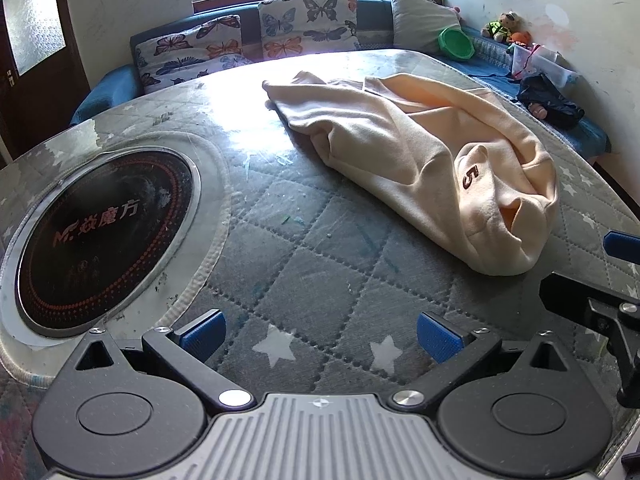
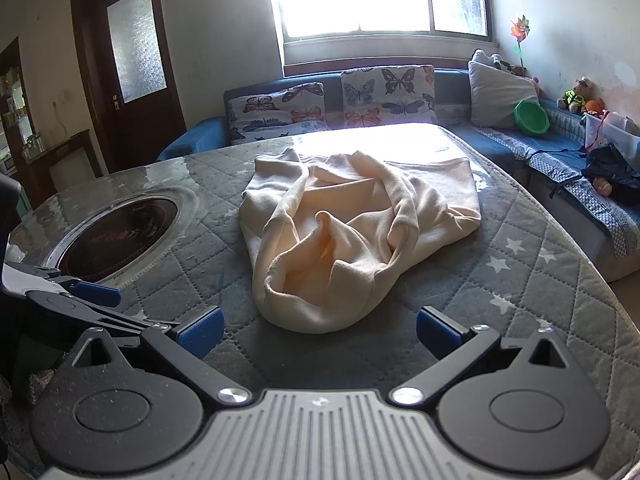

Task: Fold clothes

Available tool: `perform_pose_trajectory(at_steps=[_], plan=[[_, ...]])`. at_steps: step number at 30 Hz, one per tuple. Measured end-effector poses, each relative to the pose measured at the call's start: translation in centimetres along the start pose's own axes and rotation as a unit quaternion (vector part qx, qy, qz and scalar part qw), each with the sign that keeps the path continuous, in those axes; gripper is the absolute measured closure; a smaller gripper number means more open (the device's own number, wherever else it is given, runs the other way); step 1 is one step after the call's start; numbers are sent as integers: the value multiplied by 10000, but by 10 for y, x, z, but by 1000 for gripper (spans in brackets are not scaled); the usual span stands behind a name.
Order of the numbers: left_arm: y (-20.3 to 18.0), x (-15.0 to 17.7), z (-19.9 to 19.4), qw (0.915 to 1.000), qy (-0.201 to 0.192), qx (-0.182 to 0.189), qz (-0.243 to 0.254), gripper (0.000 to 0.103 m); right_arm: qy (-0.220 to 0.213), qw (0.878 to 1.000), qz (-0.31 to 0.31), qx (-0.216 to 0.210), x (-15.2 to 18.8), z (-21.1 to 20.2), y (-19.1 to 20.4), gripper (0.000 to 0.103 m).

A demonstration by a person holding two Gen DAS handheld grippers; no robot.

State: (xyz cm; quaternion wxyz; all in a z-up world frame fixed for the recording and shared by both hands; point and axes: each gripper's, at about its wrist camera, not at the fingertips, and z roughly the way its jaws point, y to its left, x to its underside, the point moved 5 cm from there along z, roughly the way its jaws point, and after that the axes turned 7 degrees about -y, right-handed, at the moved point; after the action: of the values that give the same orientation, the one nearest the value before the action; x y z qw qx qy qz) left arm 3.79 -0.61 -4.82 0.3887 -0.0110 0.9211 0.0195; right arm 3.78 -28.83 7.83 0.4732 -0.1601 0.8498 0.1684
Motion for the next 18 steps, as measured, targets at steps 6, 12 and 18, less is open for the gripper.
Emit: perform_pose_trajectory(at_steps=[6,12,18], plan=[[-1,1,1,10000,20,18,8,0,39,10000,45,24,2,2,-3,0],[-3,1,2,10000,53,36,11,0,44,10000,40,19,3,3,-3,0],[-3,1,2,10000,68,46,0,0,65,10000,29,13,3,3,-3,0]])
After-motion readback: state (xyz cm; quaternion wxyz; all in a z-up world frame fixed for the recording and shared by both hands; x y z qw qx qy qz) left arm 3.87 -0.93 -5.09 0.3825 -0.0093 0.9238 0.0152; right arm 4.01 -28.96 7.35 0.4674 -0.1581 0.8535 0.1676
